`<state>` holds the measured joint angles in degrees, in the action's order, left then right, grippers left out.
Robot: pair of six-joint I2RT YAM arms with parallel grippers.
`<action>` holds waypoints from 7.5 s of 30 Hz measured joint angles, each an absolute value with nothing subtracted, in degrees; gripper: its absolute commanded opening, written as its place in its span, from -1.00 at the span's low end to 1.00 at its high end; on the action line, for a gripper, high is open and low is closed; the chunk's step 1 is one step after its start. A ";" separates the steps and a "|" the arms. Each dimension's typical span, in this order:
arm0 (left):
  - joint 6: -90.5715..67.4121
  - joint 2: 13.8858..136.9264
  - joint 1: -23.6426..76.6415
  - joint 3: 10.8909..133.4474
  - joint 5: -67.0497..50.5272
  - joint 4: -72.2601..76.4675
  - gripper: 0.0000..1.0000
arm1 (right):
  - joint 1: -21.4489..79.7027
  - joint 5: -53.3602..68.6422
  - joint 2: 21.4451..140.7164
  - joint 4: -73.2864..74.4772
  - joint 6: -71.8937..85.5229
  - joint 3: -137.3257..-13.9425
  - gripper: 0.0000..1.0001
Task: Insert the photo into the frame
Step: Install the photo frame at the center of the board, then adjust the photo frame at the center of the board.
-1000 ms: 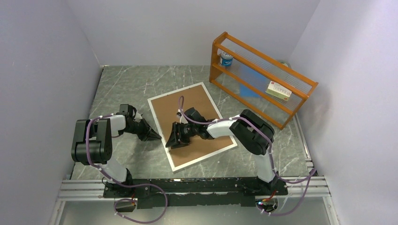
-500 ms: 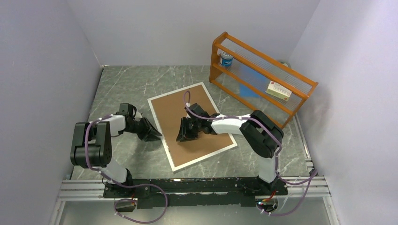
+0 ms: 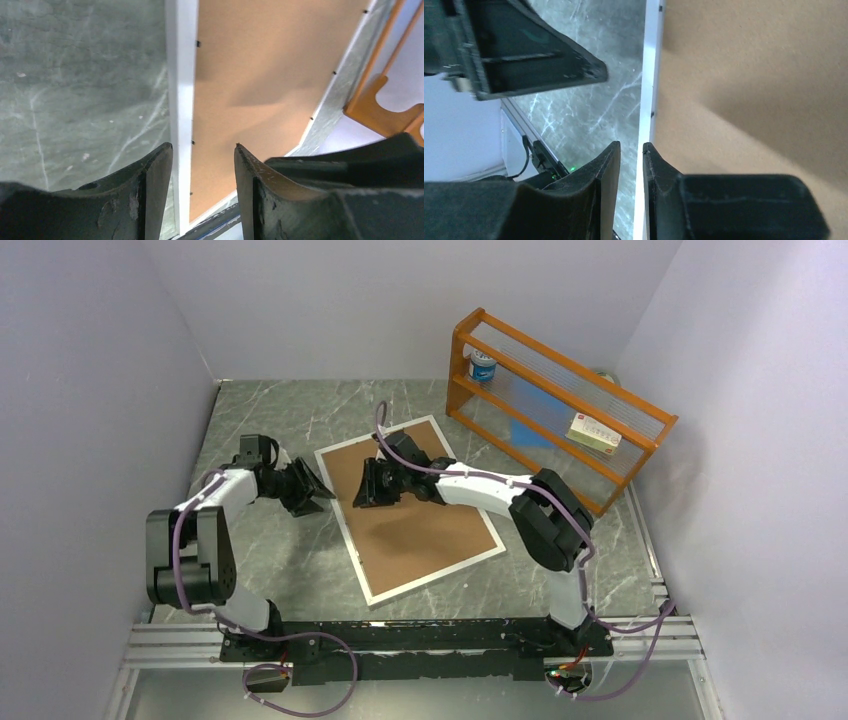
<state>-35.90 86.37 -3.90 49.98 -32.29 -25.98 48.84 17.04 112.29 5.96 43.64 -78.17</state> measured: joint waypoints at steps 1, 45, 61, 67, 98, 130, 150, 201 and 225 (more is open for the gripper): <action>-35.29 87.72 -3.95 50.00 -32.01 -26.06 0.05 | 48.90 17.08 112.86 5.58 43.57 -78.91 -0.45; -31.09 105.91 -4.32 58.63 -36.49 -34.65 -0.74 | 44.66 39.51 131.61 -5.76 49.12 -85.30 -1.00; -31.09 106.02 -4.32 58.63 -36.60 -34.68 -0.75 | 46.57 40.84 131.59 -5.10 49.67 -87.77 -1.00; -31.14 106.02 -4.32 58.63 -36.60 -34.65 -0.75 | 46.57 39.81 131.92 -2.22 49.12 -87.53 -1.00; -31.35 106.02 -4.32 58.78 -36.10 -34.98 -0.76 | 45.54 35.00 132.03 4.86 49.98 -90.83 -0.25; -34.20 105.06 -11.70 66.06 -37.58 -21.80 0.04 | 44.29 30.48 136.38 0.56 48.71 -103.39 -0.70; -34.41 116.27 -8.64 71.16 -37.63 -22.57 -0.67 | 44.01 34.04 144.22 -1.48 54.22 -108.36 -0.73; -36.05 117.16 -8.40 73.38 -36.10 -26.37 -0.71 | 43.38 27.29 142.34 4.99 50.78 -107.98 -0.52; -35.16 113.84 -7.31 69.69 -40.03 -25.71 0.36 | 27.05 -7.11 109.34 26.98 30.55 -83.13 0.76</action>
